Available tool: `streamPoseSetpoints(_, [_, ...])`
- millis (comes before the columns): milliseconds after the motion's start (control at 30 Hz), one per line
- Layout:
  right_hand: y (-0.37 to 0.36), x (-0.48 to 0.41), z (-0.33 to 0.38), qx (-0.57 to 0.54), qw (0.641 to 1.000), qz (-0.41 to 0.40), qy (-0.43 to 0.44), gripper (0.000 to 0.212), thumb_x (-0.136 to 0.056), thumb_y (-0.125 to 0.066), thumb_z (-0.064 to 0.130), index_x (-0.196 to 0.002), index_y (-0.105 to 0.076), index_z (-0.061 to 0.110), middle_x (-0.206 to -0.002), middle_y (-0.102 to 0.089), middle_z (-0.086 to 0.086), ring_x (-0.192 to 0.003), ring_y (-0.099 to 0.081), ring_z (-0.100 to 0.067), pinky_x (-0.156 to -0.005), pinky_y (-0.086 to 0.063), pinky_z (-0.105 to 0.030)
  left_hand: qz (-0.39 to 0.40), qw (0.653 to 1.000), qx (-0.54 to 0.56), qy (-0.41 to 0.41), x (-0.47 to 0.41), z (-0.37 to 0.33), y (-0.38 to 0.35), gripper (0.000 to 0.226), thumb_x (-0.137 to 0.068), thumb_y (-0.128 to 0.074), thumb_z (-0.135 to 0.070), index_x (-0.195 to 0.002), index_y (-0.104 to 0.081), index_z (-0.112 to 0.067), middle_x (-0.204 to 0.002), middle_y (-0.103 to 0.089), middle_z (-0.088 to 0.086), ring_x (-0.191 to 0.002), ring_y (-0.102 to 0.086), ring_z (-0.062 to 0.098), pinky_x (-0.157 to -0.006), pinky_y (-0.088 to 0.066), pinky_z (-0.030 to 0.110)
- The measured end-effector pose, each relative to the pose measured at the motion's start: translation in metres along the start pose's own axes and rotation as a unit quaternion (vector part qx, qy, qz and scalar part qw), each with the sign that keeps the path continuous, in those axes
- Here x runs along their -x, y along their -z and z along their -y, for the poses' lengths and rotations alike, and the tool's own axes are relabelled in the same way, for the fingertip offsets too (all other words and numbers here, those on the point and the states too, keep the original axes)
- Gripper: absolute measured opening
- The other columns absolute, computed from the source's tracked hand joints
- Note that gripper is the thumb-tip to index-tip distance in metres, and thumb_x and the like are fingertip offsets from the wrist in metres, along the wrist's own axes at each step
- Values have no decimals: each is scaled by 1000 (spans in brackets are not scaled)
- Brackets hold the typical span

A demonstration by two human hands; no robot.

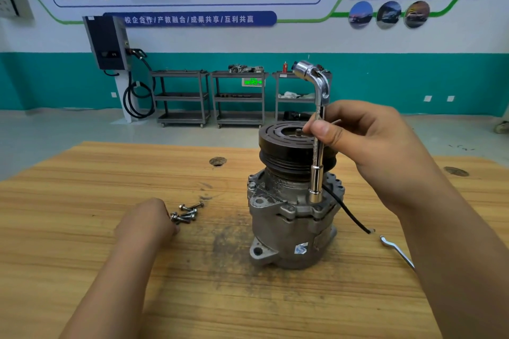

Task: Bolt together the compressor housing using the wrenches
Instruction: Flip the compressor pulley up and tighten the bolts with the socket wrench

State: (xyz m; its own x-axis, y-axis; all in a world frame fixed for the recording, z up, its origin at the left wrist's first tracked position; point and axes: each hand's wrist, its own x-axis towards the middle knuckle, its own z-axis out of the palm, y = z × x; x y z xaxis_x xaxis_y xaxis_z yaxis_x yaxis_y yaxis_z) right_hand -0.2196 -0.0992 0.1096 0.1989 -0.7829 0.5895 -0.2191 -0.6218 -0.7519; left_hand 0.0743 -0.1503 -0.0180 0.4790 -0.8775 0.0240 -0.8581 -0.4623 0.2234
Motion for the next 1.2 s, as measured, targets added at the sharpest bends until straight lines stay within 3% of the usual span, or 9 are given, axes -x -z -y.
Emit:
streamPoseSetpoints(133, [1,-1,0,-18,1000,-1,-2,25,-69,-59,39,-81,-69,19,-71,-65,6,-64,-58,0,-63,-45,-15,-1,1000,-20,8,5,-4,-2,22,-80,-68,-27,-97,-64,-14,-107,-66,8,-101,-60,28,-80,-48,31])
streamPoseSetpoints(233, [3,-1,0,-17,1000,-4,2,25,-68,-59,40,-81,-69,21,-74,-68,2,-67,-59,-1,-64,-46,-13,0,999,-31,-13,12,-11,2,8,-83,-60,-22,-82,-59,-14,-100,-66,9,-94,-61,28,-71,-44,28])
streamPoseSetpoints(367, [3,-1,0,-26,1000,-9,5,23,-68,-60,39,-81,-70,23,-81,-70,-1,-70,-61,0,-64,-46,-11,-74,986,123,-80,28,-26,21,10,-83,-64,-23,-80,-56,-17,-74,-60,-2,-74,-58,19,-59,-43,27])
streamPoseSetpoints(467, [3,-2,-2,-30,999,-11,5,14,-73,-62,34,-81,-70,25,-78,-69,8,-71,-61,0,-65,-46,-11,-152,900,340,-229,52,-43,37,14,-85,-63,-16,-79,-56,-27,-73,-61,-11,-69,-57,3,-53,-41,17])
streamPoseSetpoints(567, [2,-2,-4,-27,1000,-15,3,6,-81,-64,22,-82,-70,25,-76,-68,10,-68,-60,-1,-64,-45,-12,-114,773,521,-342,79,-57,46,25,-87,-62,-11,-82,-63,-35,-84,-67,-15,-81,-62,1,-65,-46,10])
streamPoseSetpoints(633, [1,-2,-4,-29,999,-19,1,7,-78,-64,27,-82,-70,25,-77,-68,8,-69,-60,-2,-64,-46,-13,-91,736,553,-381,93,-65,44,22,-86,-63,-15,-85,-67,-37,-88,-69,-15,-84,-63,2,-68,-47,10])
streamPoseSetpoints(833, [0,-1,-2,-28,999,-22,1,22,-68,-61,39,-81,-70,24,-76,-70,6,-69,-62,-3,-62,-46,-13,-137,749,441,-475,106,-81,32,16,-81,-66,-25,-93,-67,-36,-90,-65,-15,-87,-61,4,-75,-49,19])
streamPoseSetpoints(1000, [0,-2,-4,-30,999,-24,3,18,-70,-63,36,-82,-70,25,-77,-70,7,-71,-63,-2,-63,-46,-13,-174,773,378,-479,108,-85,29,19,-80,-64,-24,-97,-71,-29,-93,-63,-19,-92,-57,2,-77,-46,21])
streamPoseSetpoints(1200, [-1,-2,-4,-34,999,-25,10,12,-74,-66,32,-81,-70,23,-79,-71,1,-74,-65,-7,-67,-50,-17,-207,760,364,-497,109,-87,27,22,-81,-64,-21,-101,-72,-26,-93,-62,-16,-92,-53,3,-78,-44,18])
